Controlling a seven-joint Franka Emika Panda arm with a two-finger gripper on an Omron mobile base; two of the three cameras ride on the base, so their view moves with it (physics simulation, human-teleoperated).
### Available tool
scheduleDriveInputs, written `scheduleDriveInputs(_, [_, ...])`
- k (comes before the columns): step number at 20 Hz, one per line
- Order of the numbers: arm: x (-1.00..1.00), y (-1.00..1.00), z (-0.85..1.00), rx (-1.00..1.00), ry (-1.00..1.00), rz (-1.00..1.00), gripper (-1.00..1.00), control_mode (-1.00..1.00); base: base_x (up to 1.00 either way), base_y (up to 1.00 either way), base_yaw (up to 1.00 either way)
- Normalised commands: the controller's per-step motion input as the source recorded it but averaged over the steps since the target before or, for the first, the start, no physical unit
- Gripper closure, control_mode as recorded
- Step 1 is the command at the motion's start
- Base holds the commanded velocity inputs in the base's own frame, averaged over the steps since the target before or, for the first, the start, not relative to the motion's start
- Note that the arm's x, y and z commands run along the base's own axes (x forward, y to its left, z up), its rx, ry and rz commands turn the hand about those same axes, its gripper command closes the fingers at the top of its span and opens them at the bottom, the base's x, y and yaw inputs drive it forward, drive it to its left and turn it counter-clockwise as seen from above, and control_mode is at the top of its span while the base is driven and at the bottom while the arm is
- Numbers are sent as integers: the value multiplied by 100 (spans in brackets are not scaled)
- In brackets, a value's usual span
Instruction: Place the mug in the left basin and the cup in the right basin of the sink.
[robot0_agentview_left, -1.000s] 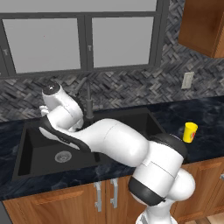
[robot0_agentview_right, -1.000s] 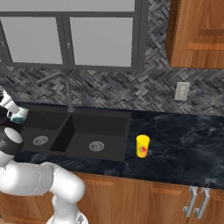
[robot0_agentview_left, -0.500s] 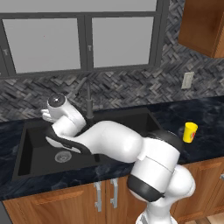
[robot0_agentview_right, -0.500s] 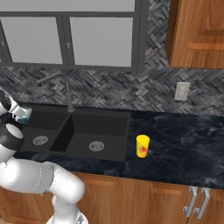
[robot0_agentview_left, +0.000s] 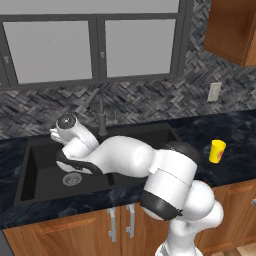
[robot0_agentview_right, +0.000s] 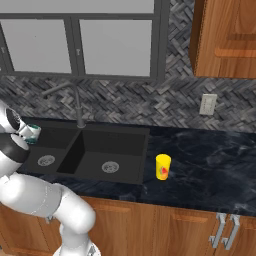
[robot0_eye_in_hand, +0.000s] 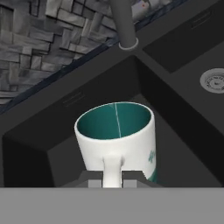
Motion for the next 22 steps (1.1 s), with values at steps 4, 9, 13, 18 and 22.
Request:
scheduleDriveInputs(4, [15, 4, -21, 0, 4, -9, 100, -100, 0, 0, 0])
scheduleDriveInputs(9, [10, 1, -25, 0, 3, -9, 100, -100, 0, 0, 0])
scheduleDriveInputs(13, [6, -1, -25, -1, 0, -7, 100, -100, 0, 0, 0])
scheduleDriveInputs(18, [16, -2, -22, -1, 1, -4, 100, -100, 0, 0, 0])
scheduleDriveInputs(22, [18, -8, -23, 0, 7, -1, 100, -100, 0, 0, 0])
